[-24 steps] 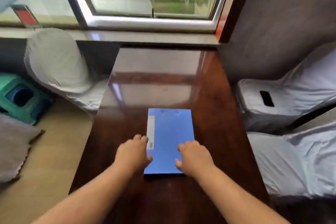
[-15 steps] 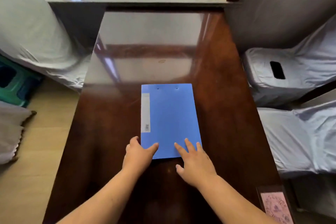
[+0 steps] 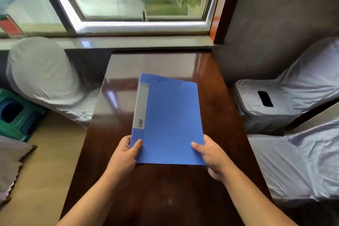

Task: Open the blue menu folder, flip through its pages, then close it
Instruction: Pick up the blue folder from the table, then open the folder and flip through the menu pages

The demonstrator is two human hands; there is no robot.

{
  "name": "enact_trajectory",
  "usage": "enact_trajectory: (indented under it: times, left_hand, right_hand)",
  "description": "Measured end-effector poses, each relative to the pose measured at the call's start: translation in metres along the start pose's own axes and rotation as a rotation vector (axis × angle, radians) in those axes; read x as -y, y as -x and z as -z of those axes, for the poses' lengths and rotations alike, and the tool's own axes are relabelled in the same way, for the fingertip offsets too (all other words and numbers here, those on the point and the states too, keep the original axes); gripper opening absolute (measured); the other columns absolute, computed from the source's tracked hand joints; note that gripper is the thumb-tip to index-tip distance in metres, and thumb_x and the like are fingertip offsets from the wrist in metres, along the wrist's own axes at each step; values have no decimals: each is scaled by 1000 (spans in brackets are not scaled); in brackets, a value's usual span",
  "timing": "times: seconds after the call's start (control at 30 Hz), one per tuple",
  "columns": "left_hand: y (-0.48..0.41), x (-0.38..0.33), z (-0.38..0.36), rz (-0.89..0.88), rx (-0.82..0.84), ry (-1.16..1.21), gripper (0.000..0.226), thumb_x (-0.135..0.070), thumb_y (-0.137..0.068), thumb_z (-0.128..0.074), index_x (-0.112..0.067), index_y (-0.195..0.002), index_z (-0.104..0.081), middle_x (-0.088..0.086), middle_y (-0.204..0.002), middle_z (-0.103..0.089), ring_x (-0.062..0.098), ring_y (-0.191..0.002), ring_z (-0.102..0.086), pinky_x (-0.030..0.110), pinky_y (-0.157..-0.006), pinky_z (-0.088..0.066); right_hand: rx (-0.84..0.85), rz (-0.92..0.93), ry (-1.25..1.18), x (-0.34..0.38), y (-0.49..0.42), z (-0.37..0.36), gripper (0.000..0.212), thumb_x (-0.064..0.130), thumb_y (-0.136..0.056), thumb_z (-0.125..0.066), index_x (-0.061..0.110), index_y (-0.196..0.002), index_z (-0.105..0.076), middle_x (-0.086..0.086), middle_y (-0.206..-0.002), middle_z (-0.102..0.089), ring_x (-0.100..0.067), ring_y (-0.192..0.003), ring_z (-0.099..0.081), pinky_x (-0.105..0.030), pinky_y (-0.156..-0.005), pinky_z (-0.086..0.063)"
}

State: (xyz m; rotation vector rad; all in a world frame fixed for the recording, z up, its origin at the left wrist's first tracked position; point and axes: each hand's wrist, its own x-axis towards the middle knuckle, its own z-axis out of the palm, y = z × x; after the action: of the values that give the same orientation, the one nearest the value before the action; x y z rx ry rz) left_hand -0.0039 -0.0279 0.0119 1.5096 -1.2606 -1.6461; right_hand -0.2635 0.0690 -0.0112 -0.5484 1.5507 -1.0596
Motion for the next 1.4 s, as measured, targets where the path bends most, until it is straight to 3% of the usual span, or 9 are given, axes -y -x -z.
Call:
enact_trajectory:
  times: [0.17,0.27,0.4,0.6,0.73,0.83,0.93,1.13,1.4]
  left_hand:
    - [34,-72,17,-359,-112,-623,125,-58,-67,-90,-50,-163,-9,-3,-132,-54,18,-110,-67,36,-97,-57]
    - [55,-93,18,-386,-96,-912,149,-92,-38,-74,-59,-156,12,-4,-128,-44,27,-116,-65,42,-92,-55]
    - [64,-106,22,-441,-148,-1001,149,-103,-39,-59,-53,-159,13,-3,-124,-46,27,-119,-64,43,-90,-55]
    - [83,-115,24,-562,-174,-997,146,-108,-42,-37,-39,-166,-1,1,-125,-50,29,-115,-63,43,-87,-52]
    - [94,-119,25,-738,-207,-881,139,-108,-56,-18,-23,-166,-25,8,-143,-61,33,-128,-61,44,-99,-49]
    - [97,-122,27,-796,-335,-723,102,-81,-87,-11,-12,-137,-67,18,-124,-76,43,-107,-71,47,-78,-51]
    - [94,-127,25,-509,-419,-410,82,-68,-100,-23,-2,-79,-68,20,-72,-77,40,-73,-72,44,-65,-52]
    - [81,-115,33,-323,-299,-38,73,-53,-106,-43,2,-66,-70,12,-52,-74,21,-47,-72,33,-57,-53]
    - [88,-110,41,-393,-504,-394,76,-76,-95,-39,-22,-52,-71,-5,-50,-70,22,-52,-66,37,-59,-50]
  right_hand:
    - [83,228,-196,75,46,-16,29,14,-113,-49,31,-134,-61,-1,-127,-79,-35,-110,-78,-41,-54,-67]
    - [94,278,-257,96,66,-21,31,15,-114,-46,27,-140,-57,-5,-134,-76,-34,-116,-75,-55,-80,-68]
    - [99,302,-301,109,83,-18,40,14,-114,-46,20,-154,-45,-13,-148,-65,-35,-127,-68,-55,-103,-58]
    - [218,264,-448,113,103,-5,58,56,-109,-33,23,-142,-66,-16,-140,-71,-36,-123,-71,-43,-82,-67]
    - [190,353,-359,116,104,2,39,36,-103,-63,22,-138,-66,-18,-117,-80,-33,-81,-81,-42,-53,-66]
    - [129,374,-373,120,100,5,39,28,-94,-68,15,-131,-68,-30,-117,-76,-31,-70,-76,-41,-52,-66]
    - [94,375,-457,119,98,9,32,25,-93,-65,15,-122,-73,-25,-107,-79,-33,-66,-79,-43,-45,-66]
    - [63,368,-503,122,106,9,20,27,-92,-65,27,-103,-82,-12,-97,-84,-34,-68,-81,-41,-42,-65]
    - [2,364,-550,127,113,3,17,20,-102,-58,14,-115,-68,-13,-87,-84,-34,-61,-80,-39,-35,-62]
